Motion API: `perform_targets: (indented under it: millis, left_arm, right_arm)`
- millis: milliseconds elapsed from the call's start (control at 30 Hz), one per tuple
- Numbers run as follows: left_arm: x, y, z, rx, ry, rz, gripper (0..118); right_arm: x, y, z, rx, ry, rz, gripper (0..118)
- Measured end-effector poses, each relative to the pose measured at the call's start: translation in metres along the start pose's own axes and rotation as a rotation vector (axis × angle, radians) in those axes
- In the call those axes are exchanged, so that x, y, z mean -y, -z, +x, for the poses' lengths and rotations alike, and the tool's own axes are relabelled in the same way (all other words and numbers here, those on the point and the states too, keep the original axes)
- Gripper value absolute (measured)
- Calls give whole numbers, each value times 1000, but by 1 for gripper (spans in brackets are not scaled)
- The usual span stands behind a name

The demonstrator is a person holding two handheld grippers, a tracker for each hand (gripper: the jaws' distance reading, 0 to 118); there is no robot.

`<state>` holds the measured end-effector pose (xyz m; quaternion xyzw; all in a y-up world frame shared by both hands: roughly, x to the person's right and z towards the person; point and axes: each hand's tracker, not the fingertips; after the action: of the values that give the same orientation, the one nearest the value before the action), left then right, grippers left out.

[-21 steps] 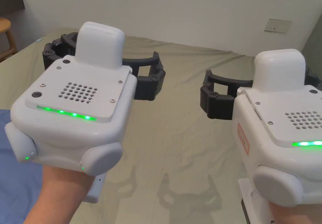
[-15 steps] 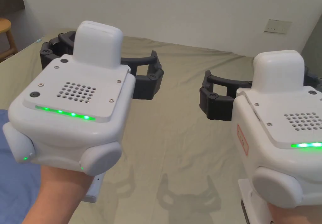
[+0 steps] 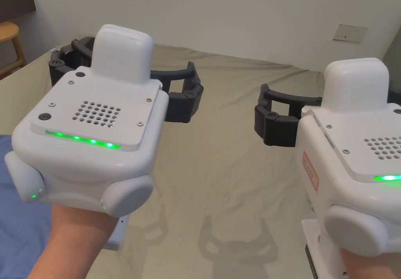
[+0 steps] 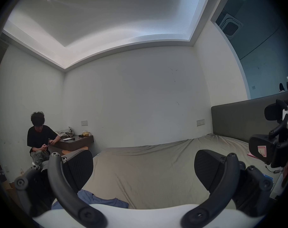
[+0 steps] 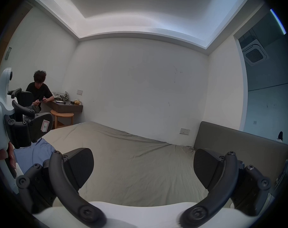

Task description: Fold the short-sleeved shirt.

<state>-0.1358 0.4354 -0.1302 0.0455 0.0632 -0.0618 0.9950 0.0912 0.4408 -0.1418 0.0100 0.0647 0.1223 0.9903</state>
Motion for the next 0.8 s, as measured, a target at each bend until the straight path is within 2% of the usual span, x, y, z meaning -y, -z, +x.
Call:
perform_targets:
  millis: [100,167,200,233,367,400,433,467,500,533,600,667,700,733,767,800]
  left_arm:
    - [1,1,0,-5,25,4,118]
    - [5,3,5,-38,194,40,118]
    - [9,5,8,-59,323,71,118]
    - [17,6,14,-99,521,125,118]
    - [82,18,29,-299,1440,399,118]
    - [94,21,29,-321,1551,435,118]
    - [100,22,27,-297,1546,447,118]
    - [99,21,25,-237,1403,404,118]
    - [91,22,26,-225,1208,317,118]
    - [77,24,26,-209,955,189,118]
    - [43,26,6,-68,413,-41,118]
    - [30,27,-29,170,-229,-162,118]
    - [34,28,-41,252,-482,-186,118]
    - [39,31,-50,270,-638,-204,118]
    - [41,32,-49,227,-631,-219,118]
    - [42,31,-43,180,-582,-210,118]
  right_arm:
    - [-1,1,-1,-5,-36,-1,118]
    - [0,5,-4,-7,-186,1,118]
    - [2,6,-7,10,-292,17,118]
    - [7,7,-14,39,-459,45,118]
    - [55,12,-38,249,-1203,269,118]
    - [64,13,-39,261,-1290,301,118]
    - [70,13,-40,223,-1300,317,118]
    - [65,11,-38,171,-1230,309,118]
    - [57,11,-38,143,-1086,265,118]
    - [48,12,-38,132,-900,205,118]
    - [21,19,-19,58,-466,39,118]
    - [5,26,14,-146,88,-129,118]
    - [6,30,33,-242,320,-167,118]
    - [12,33,42,-275,474,-183,118]
    - [16,33,43,-274,540,-186,118]
    - [17,31,39,-244,487,-165,118]
